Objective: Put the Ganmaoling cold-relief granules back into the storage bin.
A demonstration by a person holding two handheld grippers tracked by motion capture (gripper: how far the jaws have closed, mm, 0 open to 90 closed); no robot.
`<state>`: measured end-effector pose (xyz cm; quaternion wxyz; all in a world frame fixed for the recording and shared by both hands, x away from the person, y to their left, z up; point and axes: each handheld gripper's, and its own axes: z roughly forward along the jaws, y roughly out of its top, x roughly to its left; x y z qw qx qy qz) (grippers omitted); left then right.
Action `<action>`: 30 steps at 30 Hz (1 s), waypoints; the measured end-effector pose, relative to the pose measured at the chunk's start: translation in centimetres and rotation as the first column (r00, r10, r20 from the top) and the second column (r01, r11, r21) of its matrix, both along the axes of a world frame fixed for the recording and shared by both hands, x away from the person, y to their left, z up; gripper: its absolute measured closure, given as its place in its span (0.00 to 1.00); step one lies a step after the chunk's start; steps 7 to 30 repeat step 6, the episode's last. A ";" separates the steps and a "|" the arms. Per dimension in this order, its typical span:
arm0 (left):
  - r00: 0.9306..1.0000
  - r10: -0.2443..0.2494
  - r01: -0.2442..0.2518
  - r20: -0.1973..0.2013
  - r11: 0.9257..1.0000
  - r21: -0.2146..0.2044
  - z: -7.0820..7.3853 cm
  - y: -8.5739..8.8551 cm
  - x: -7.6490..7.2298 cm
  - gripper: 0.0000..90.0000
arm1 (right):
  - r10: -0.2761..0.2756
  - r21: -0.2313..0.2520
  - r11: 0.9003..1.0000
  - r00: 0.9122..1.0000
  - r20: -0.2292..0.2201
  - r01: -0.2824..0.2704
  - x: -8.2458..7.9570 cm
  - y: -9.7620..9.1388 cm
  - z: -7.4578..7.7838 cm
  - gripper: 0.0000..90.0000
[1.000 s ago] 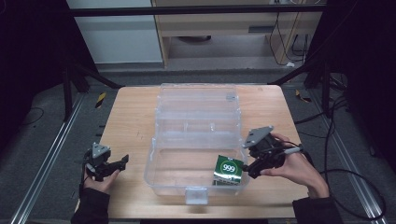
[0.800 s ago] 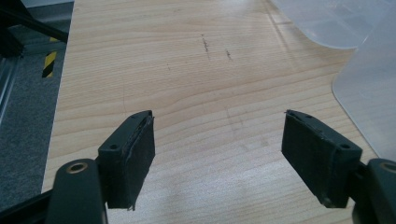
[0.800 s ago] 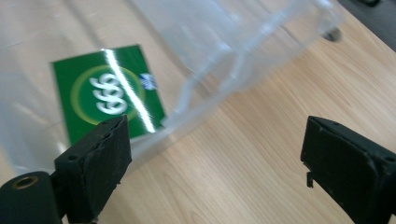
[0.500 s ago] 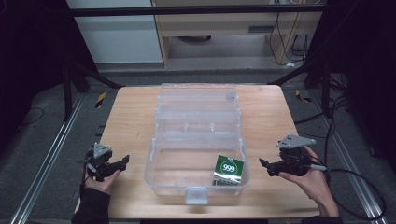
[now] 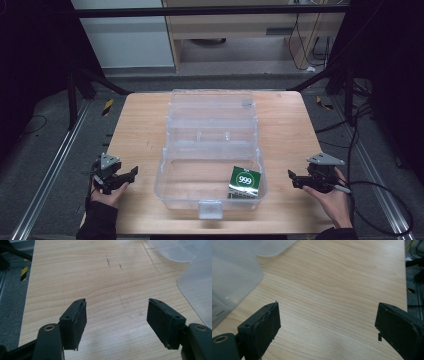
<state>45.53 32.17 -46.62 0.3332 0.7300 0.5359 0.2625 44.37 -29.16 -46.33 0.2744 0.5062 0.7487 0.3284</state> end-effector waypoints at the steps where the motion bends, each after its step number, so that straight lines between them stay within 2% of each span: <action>1: 1.000 -0.001 0.001 -0.002 1.000 0.004 0.0 0.0 0.0 0.35 | -0.019 0.014 1.000 1.000 0.004 0.019 0.0 -0.2 -0.2 0.07; 4: 1.000 -0.003 0.003 -0.004 1.000 0.011 -0.1 -0.1 0.0 0.36 | -0.071 0.050 0.996 0.997 0.015 0.071 0.2 -0.8 -0.9 0.06; 6: 1.000 -0.005 0.005 -0.005 1.000 0.017 -0.2 -0.2 0.0 0.36 | -0.091 0.044 0.995 0.996 0.009 0.090 0.3 -1.1 -1.3 0.06; 30: 1.000 -0.005 0.005 -0.005 1.000 0.017 -0.2 -0.2 0.0 0.36 | -0.091 0.044 0.995 0.996 0.009 0.090 0.3 -1.1 -1.3 0.06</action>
